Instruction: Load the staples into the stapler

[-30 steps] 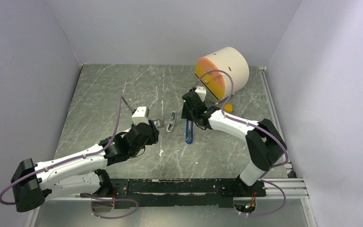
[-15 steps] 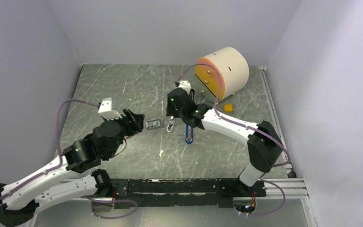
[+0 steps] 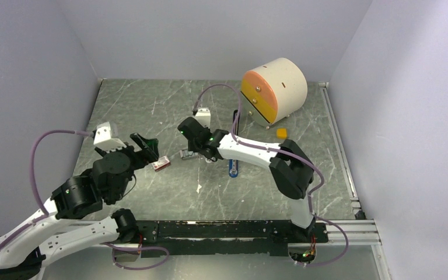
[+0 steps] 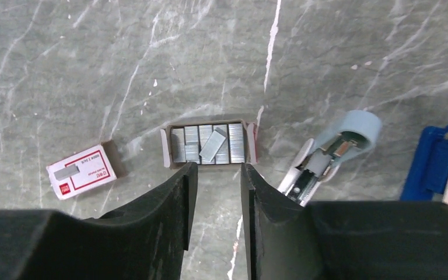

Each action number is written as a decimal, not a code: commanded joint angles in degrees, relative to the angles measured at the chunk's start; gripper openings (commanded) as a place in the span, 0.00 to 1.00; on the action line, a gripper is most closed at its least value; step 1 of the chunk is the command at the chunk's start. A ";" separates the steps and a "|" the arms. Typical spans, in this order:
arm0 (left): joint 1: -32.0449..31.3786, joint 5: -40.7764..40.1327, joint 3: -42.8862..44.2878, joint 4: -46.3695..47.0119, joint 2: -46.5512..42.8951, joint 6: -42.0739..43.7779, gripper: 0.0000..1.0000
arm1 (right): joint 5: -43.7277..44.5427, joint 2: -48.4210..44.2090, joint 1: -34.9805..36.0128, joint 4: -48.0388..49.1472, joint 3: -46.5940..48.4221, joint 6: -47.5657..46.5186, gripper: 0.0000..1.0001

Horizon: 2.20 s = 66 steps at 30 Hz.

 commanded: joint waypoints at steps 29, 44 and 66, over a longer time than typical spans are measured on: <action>0.25 0.55 -4.15 0.79 -5.18 -0.28 0.86 | 8.11 19.34 2.66 -10.28 17.72 5.67 0.39; 0.20 0.90 -4.63 1.00 -5.21 -0.55 0.86 | 8.56 18.75 2.66 -10.55 17.42 5.75 0.22; 0.25 -1.32 -3.87 -0.22 -5.28 -0.22 0.88 | 1.18 3.15 4.01 -5.57 1.83 3.60 0.22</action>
